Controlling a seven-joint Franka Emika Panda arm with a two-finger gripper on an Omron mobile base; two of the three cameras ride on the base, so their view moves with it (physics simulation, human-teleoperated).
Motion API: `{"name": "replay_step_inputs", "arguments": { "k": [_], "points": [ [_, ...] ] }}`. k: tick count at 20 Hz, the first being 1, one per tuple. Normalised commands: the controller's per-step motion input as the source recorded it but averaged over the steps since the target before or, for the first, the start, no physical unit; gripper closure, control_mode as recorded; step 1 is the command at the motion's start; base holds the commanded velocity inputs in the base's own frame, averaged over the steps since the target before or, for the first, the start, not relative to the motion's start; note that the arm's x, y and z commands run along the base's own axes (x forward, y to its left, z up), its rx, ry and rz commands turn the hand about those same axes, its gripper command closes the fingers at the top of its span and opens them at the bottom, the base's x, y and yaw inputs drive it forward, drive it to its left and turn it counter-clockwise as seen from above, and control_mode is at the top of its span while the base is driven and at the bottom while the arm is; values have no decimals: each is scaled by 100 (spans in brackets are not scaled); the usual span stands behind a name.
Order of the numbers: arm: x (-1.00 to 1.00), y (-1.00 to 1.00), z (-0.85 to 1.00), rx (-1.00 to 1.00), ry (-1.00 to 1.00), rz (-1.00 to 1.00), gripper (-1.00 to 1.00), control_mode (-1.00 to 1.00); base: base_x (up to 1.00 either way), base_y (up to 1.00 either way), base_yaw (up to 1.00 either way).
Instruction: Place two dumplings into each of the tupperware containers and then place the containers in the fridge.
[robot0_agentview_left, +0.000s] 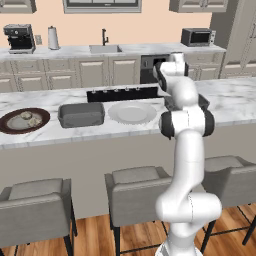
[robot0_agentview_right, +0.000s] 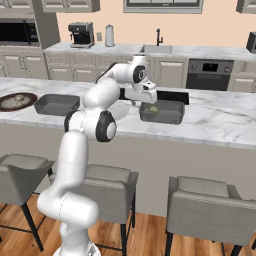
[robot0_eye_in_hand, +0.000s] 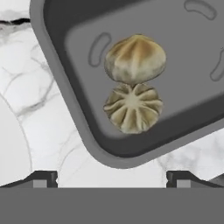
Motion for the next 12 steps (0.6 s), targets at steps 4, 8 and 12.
{"name": "replay_step_inputs", "arguments": {
  "k": [4, 8, 12],
  "points": [
    [33, 22, -1, 0, 0, 6, -100, -100, 0, 0, 0],
    [54, 14, -22, 0, 0, 7, -100, -100, 0, 0, 0],
    [38, 1, -30, 0, 0, 8, -100, -100, 0, 0, 0]
  ]
}}
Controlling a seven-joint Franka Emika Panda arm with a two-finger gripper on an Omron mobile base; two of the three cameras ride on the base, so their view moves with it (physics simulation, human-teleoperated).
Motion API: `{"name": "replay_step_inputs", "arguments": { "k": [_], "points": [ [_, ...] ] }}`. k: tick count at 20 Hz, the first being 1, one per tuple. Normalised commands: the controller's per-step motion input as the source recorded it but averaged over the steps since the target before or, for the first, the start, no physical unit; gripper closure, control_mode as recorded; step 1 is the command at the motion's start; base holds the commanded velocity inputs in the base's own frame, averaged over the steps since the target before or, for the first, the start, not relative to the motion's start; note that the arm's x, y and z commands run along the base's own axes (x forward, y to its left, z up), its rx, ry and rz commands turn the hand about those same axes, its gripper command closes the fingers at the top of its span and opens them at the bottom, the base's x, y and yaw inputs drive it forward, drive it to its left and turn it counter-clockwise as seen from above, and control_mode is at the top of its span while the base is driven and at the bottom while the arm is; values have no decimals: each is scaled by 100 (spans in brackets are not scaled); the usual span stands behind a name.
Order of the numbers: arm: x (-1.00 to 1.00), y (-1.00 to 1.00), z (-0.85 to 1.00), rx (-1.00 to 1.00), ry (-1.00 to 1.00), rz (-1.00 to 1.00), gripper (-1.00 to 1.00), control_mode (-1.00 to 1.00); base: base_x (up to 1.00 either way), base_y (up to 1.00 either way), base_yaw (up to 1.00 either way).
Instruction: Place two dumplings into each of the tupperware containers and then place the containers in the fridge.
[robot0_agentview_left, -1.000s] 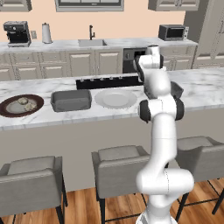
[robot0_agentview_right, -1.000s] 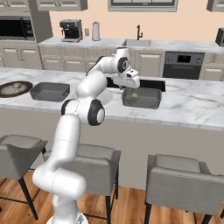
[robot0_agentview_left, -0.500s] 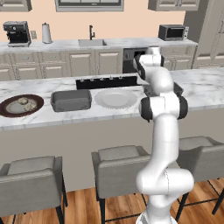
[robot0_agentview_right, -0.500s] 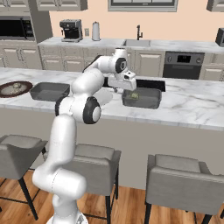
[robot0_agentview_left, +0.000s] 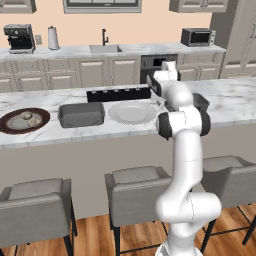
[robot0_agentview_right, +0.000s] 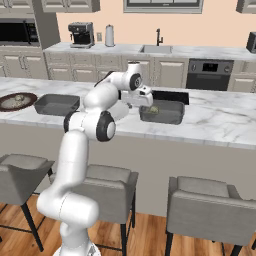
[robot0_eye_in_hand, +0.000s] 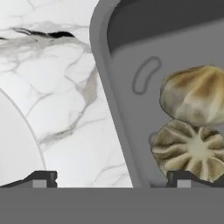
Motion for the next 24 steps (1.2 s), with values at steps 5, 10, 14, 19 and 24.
{"name": "replay_step_inputs", "arguments": {
  "k": [5, 10, 14, 19, 24],
  "points": [
    [7, 0, -29, 0, 0, 5, -100, -100, 0, 0, 0],
    [0, 0, -32, 0, 0, 6, -100, -100, 0, 0, 0],
    [0, 0, -37, 0, 3, 6, -100, -100, 0, 0, 0],
    [0, 0, -27, 0, 2, 1, 100, -100, 0, 0, 0],
    [0, 0, -10, 0, 3, 2, 100, -100, 0, 0, 0]
  ]
}}
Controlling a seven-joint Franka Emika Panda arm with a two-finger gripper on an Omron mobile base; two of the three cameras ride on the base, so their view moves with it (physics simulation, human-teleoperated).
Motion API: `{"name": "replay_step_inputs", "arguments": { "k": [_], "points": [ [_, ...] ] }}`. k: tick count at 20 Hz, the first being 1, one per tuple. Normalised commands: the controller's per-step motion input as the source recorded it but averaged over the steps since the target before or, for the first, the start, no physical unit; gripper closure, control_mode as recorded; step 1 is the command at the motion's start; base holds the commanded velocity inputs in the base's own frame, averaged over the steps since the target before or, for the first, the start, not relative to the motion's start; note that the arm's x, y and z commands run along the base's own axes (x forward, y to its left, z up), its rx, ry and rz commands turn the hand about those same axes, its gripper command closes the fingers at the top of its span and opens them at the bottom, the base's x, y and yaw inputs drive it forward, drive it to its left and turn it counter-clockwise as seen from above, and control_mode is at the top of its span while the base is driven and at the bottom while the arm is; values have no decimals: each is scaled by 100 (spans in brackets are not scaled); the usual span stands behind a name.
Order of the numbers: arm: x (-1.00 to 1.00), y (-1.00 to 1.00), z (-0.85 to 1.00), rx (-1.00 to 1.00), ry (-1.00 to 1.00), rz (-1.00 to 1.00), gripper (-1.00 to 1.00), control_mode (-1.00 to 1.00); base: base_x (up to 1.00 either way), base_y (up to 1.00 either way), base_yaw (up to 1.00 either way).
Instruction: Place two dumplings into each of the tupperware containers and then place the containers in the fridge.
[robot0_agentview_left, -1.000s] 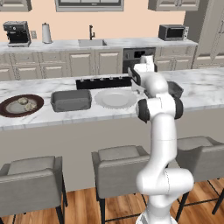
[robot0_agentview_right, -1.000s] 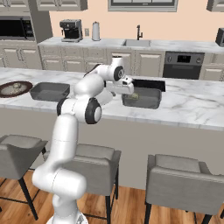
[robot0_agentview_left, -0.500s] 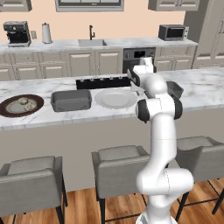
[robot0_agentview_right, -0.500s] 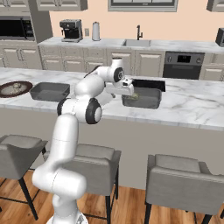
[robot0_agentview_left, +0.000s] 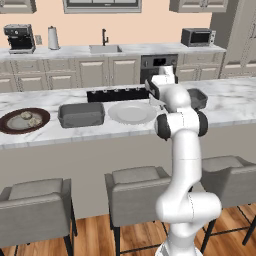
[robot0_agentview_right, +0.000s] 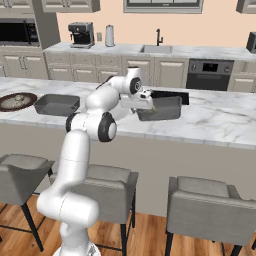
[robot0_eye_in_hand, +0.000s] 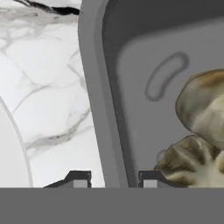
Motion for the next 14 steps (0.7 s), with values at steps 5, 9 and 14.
{"name": "replay_step_inputs", "arguments": {
  "k": [5, 9, 14],
  "points": [
    [0, 0, 0, 0, 2, 0, 100, -100, 0, 0, 0],
    [-3, -4, 5, 0, 0, 1, 100, -100, 0, 0, 0],
    [-93, -3, 13, 0, 0, 20, 100, -100, 0, 0, 0]
  ]
}}
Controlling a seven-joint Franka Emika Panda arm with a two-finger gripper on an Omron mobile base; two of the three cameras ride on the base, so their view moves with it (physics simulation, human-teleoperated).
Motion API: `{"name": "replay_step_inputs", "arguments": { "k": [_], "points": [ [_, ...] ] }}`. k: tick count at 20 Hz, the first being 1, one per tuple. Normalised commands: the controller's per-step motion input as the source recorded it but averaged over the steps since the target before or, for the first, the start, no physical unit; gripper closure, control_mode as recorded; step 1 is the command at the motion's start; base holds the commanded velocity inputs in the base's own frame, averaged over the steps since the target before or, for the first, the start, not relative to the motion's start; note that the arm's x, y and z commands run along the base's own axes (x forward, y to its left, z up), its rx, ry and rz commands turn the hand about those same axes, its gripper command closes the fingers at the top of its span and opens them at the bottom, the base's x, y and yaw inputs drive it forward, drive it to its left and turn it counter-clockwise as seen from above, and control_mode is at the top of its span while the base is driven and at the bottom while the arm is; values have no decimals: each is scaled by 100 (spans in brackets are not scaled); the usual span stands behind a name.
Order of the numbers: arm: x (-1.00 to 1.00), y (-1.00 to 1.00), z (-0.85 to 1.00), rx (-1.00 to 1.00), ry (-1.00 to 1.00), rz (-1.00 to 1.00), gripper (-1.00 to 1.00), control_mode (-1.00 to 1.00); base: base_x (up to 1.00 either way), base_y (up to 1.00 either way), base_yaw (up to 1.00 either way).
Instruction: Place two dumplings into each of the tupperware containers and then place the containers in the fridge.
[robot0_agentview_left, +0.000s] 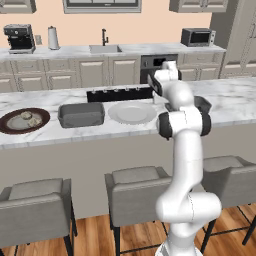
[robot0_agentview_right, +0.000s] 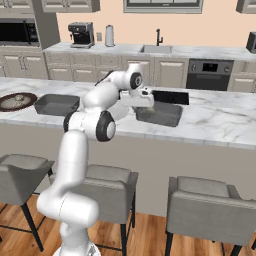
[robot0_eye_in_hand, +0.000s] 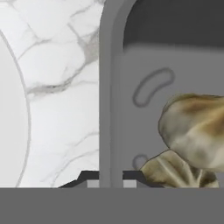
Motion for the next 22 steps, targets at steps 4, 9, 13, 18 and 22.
{"name": "replay_step_inputs", "arguments": {
  "k": [4, 9, 13, 18, 22],
  "points": [
    [-100, 22, 37, 0, -2, 38, 100, -100, 0, 0, 0],
    [-78, 77, 35, -3, 4, 65, 100, -100, 0, 0, 0],
    [-75, 24, 5, 0, 3, 80, 100, -100, 0, 0, 0],
    [-100, -27, 31, 1, -1, 55, 100, -100, 0, 0, 0],
    [-100, -32, 20, 7, 0, 45, 100, -100, 0, 0, 0]
  ]
}}
